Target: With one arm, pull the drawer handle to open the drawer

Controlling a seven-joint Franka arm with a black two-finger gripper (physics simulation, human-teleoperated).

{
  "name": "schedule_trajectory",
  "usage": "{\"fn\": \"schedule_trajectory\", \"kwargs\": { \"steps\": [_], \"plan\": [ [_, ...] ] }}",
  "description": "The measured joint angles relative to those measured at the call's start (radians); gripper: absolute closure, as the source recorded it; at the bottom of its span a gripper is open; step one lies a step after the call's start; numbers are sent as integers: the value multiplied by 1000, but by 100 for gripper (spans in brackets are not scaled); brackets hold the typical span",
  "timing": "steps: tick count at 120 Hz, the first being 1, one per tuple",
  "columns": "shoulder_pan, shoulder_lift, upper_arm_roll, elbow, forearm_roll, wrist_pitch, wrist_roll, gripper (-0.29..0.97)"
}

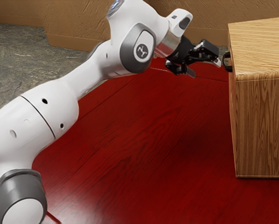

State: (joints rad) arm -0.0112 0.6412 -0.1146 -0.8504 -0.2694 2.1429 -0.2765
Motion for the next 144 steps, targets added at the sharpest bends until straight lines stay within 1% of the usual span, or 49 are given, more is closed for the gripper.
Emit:
{"fn": "schedule_trajectory", "kwargs": {
  "steps": [54,104,144],
  "plan": [
    [-6,7,0,51,1,0,11,0],
    [-16,29,2,48,-2,10,16,0],
    [1,8,24,19,0,9,20,0]
  ]
}}
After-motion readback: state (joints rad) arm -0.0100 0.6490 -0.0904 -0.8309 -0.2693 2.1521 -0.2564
